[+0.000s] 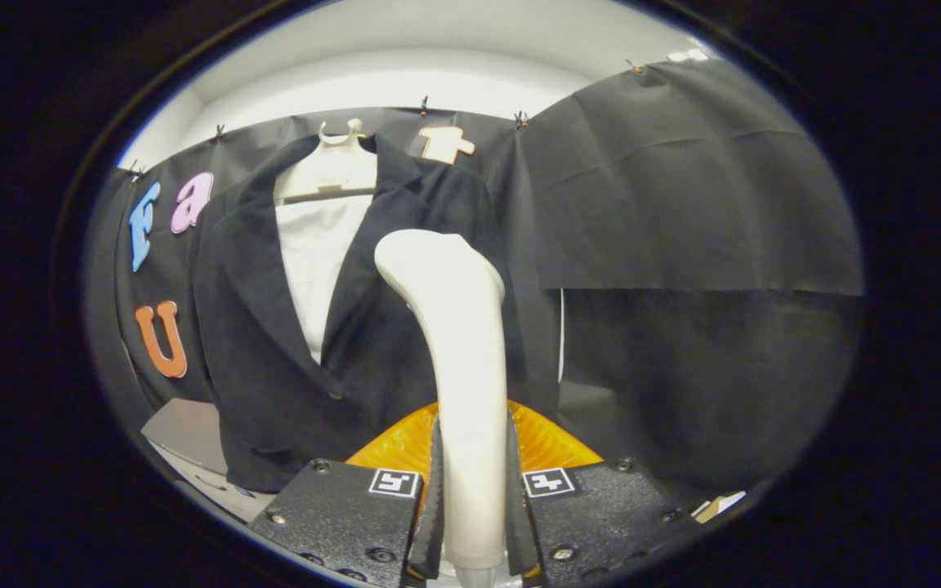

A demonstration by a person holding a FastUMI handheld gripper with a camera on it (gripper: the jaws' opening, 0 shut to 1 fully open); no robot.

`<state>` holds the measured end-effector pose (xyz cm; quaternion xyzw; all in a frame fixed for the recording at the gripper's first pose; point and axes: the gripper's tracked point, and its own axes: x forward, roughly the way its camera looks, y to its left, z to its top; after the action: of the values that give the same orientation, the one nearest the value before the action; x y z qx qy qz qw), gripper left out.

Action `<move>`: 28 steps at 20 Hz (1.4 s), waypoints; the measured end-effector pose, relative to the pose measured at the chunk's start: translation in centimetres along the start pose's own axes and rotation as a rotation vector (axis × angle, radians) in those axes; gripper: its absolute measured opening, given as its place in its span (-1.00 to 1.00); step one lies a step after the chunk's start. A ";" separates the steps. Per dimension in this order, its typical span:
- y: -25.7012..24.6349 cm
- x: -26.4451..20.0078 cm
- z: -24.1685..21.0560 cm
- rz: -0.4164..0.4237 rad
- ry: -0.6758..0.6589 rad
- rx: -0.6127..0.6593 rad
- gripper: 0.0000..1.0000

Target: Iron the clothes twice with a garment steamer, once on the left side and once on the right side.

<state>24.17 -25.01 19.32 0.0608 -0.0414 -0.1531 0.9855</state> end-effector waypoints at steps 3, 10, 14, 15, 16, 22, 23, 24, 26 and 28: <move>1.1 1.7 1.9 0.014 -0.006 -0.008 -0.34; 5.0 4.9 0.9 -0.010 0.017 -0.068 -0.34; 5.5 5.7 -0.6 -0.028 0.023 -0.091 -0.34; 5.5 5.7 -1.0 -0.030 0.028 -0.095 -0.34; 5.3 5.8 -1.1 -0.031 0.029 -0.097 -0.34; 5.0 6.0 -3.6 -0.038 0.049 -0.124 -0.34; 5.0 6.0 -4.2 -0.040 0.055 -0.128 -0.34; 4.9 5.5 -5.1 -0.042 0.061 -0.130 -0.34; 4.6 5.1 -6.4 -0.045 0.073 -0.142 -0.34; 4.8 5.1 -7.6 -0.047 0.082 -0.155 -0.34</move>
<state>31.22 -21.26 12.78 -0.0083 0.0126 -0.1762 0.9842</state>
